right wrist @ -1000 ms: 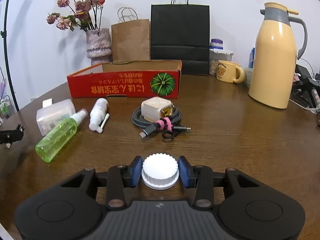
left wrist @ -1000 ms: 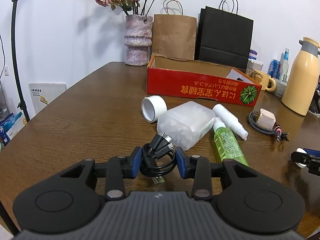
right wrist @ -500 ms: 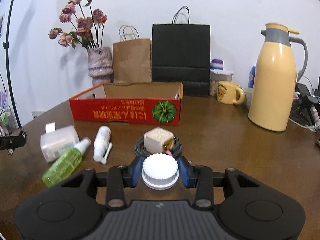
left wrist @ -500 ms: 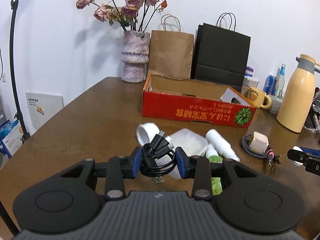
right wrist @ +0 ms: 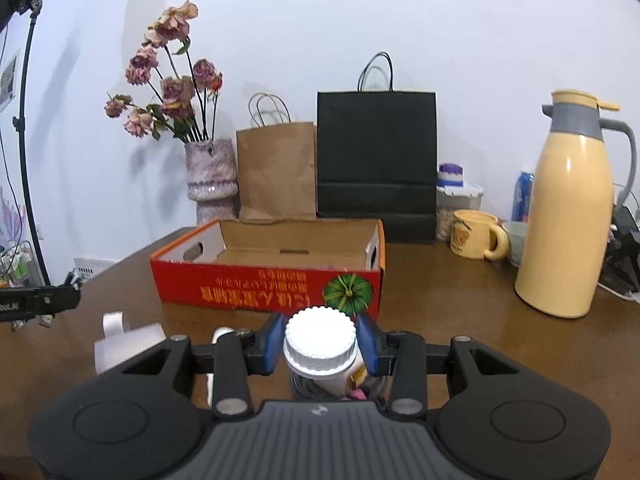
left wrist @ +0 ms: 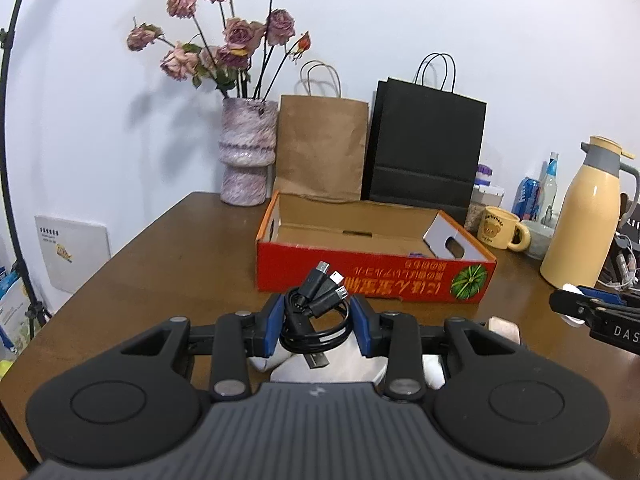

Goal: Organize rigid objects
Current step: 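Carry the black cable and white cap over the red box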

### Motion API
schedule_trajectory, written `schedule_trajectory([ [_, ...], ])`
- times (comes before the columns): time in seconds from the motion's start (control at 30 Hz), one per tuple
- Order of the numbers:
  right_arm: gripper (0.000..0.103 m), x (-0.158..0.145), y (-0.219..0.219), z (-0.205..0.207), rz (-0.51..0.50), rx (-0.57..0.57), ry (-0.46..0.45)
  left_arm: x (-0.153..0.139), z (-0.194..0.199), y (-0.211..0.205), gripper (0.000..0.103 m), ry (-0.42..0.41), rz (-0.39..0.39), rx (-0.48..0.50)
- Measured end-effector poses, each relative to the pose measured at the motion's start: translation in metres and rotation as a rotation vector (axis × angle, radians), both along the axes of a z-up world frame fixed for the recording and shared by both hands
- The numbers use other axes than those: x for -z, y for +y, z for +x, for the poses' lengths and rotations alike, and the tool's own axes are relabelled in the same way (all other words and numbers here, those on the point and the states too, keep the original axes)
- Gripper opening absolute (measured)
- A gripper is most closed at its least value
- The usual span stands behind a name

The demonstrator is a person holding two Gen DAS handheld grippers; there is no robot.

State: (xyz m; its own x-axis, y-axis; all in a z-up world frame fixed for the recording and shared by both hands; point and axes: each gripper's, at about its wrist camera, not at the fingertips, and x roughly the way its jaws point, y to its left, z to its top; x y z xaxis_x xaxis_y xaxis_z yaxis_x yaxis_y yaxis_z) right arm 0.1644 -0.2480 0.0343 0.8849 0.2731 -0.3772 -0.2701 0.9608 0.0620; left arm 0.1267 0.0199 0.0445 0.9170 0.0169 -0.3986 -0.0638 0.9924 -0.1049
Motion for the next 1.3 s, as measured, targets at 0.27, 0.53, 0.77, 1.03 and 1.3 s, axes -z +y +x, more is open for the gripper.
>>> schedule_trajectory([
  [0.27,0.039,-0.019,0.010,0.025,0.009,-0.011,-0.043,-0.015,0.024,-0.007,0.037,-0.028,0.008,0.022],
  [0.53,0.039,-0.032,0.022,0.052,0.003,-0.020,-0.062,-0.027,0.049,-0.013,0.037,-0.051,0.022,0.038],
  [0.77,0.039,-0.040,0.032,0.078,0.011,-0.021,-0.068,-0.036,0.079,-0.015,0.037,-0.067,0.013,0.033],
  [1.03,0.039,-0.044,0.044,0.112,0.018,-0.032,-0.071,-0.041,0.115,-0.017,0.037,-0.055,-0.008,0.021],
  [1.3,0.039,-0.049,0.053,0.146,0.003,-0.031,-0.074,-0.045,0.147,-0.016,0.037,-0.058,-0.031,-0.009],
])
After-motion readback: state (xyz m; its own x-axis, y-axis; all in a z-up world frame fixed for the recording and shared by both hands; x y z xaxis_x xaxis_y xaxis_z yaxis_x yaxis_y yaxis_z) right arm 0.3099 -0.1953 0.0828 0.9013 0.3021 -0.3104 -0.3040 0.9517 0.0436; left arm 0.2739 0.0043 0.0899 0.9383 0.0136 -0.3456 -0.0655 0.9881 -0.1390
